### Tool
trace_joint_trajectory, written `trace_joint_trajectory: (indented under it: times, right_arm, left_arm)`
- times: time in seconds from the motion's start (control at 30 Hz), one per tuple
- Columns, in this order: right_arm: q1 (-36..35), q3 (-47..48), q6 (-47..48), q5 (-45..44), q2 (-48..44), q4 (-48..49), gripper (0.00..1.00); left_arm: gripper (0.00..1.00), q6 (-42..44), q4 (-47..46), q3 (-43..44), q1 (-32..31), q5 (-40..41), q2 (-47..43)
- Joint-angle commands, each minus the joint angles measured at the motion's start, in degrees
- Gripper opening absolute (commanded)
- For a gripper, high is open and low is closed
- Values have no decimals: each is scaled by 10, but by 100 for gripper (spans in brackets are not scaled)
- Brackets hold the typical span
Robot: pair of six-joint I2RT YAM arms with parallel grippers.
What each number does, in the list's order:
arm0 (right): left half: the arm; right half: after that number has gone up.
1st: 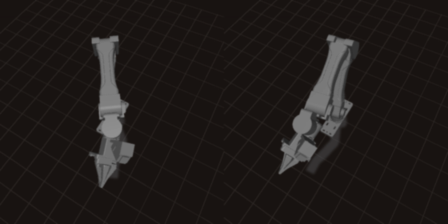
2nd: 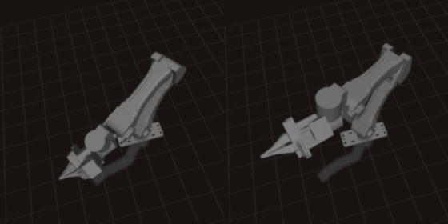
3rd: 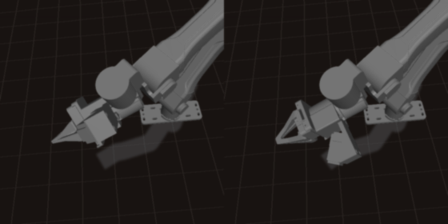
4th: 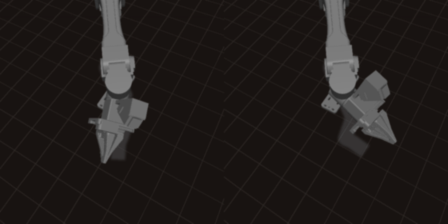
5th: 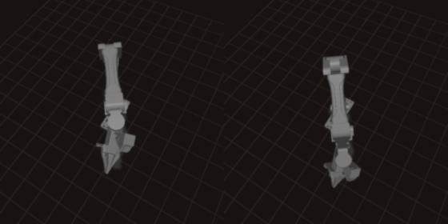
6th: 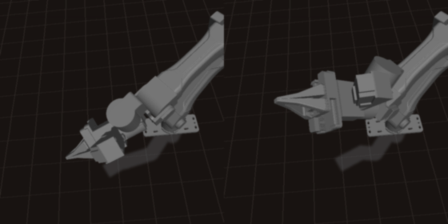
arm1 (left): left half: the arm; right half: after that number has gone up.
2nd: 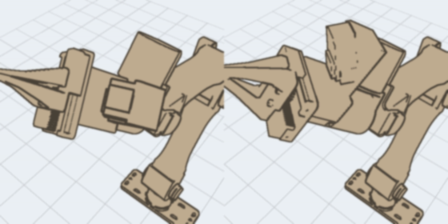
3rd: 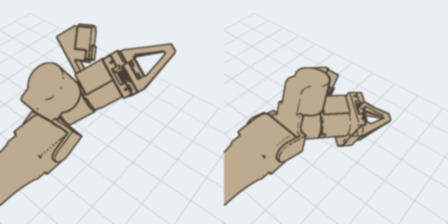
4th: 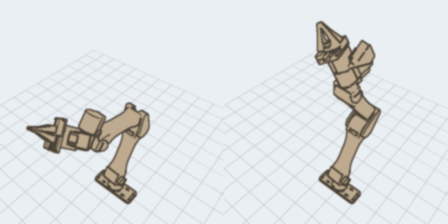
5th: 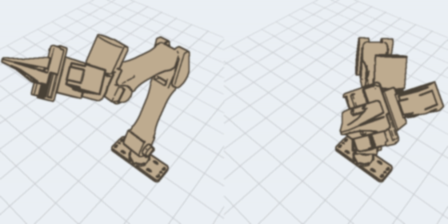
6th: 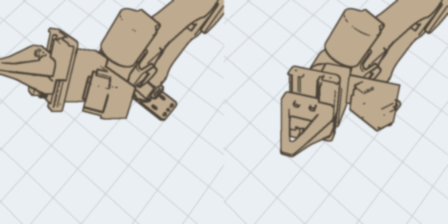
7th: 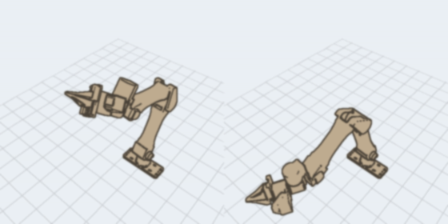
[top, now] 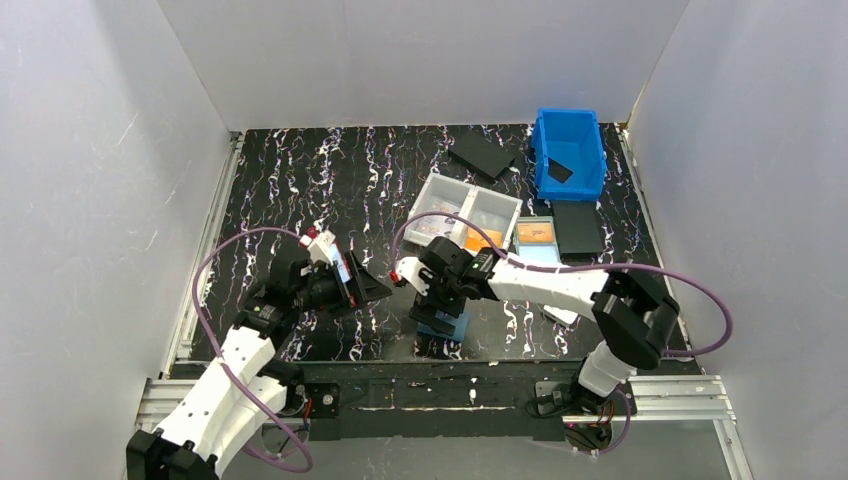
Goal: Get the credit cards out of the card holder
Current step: Place the card holder at the center of the board.
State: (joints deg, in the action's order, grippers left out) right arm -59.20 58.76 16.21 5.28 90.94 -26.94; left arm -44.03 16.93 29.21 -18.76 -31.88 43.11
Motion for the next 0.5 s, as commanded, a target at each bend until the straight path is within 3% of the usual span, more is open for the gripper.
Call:
trace_joint_trajectory:
  times: [0.0, 0.13, 0.23, 0.33, 0.47]
  right_arm:
    - [0, 36, -29, 41, 18, 28, 98]
    - [28, 33, 6, 67, -37, 16, 98]
    - [107, 22, 56, 177, -90, -2, 98]
    - [171, -8, 127, 298, -137, -21, 98]
    - [189, -66, 168, 316, -190, -5, 98]
  left_arm:
    - [98, -77, -64, -38, -28, 44, -29]
    - [98, -118, -111, -68, -75, 74, -28]
    - [96, -142, -124, -75, -136, 130, -11]
    - [86, -187, -122, -72, -211, 211, 26]
    - [82, -299, -126, -68, -309, 318, 96]
